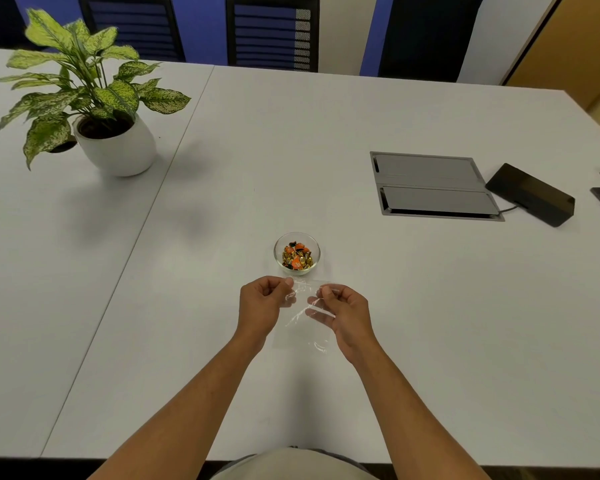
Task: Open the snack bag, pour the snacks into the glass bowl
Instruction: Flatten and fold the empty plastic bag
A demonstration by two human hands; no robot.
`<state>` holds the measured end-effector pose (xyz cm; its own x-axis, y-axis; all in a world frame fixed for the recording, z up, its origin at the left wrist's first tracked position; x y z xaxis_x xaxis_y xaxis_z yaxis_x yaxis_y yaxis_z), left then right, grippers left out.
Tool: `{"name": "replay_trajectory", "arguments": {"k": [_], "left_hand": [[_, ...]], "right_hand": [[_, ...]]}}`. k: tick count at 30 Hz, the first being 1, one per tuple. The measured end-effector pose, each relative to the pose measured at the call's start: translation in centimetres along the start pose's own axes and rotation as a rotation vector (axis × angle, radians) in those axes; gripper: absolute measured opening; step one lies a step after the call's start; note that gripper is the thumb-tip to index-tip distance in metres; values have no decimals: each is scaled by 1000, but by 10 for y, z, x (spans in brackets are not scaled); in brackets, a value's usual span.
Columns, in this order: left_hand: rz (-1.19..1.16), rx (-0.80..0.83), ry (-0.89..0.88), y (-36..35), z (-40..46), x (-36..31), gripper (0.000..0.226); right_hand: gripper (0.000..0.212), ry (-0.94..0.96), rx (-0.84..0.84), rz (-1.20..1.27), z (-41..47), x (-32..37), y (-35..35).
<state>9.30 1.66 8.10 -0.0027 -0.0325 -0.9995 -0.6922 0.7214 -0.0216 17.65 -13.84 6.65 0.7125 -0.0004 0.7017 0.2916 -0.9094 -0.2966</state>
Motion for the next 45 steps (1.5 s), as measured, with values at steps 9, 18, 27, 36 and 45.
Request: {"name": "replay_trajectory", "arguments": {"k": [9, 18, 27, 36, 45], "left_hand": [[-111, 150, 67, -12, -8, -2, 25], [-52, 128, 69, -7, -8, 8, 12], [12, 141, 113, -4, -9, 29, 9], [71, 141, 176, 6, -11, 52, 9], [-10, 146, 360, 11, -19, 86, 7]], "right_hand": [[11, 16, 14, -51, -3, 2, -6], [11, 3, -43, -149, -2, -4, -4], [10, -21, -149, -215, 5, -21, -5], [9, -64, -68, -245, 16, -37, -3], [16, -147, -160, -345, 39, -62, 15]]}}
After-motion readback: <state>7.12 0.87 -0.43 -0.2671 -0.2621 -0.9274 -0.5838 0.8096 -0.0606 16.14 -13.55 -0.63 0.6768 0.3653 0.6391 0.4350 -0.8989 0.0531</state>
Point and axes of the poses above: each hand's wrist, its own z-axis towards the middle knuckle, its own y-axis out of the back of the hand, x = y × z, the point moved 6 cm from there along z, towards the middle knuckle, and after that the axes turned 15 degrees about -y, right-handed, at the moved point
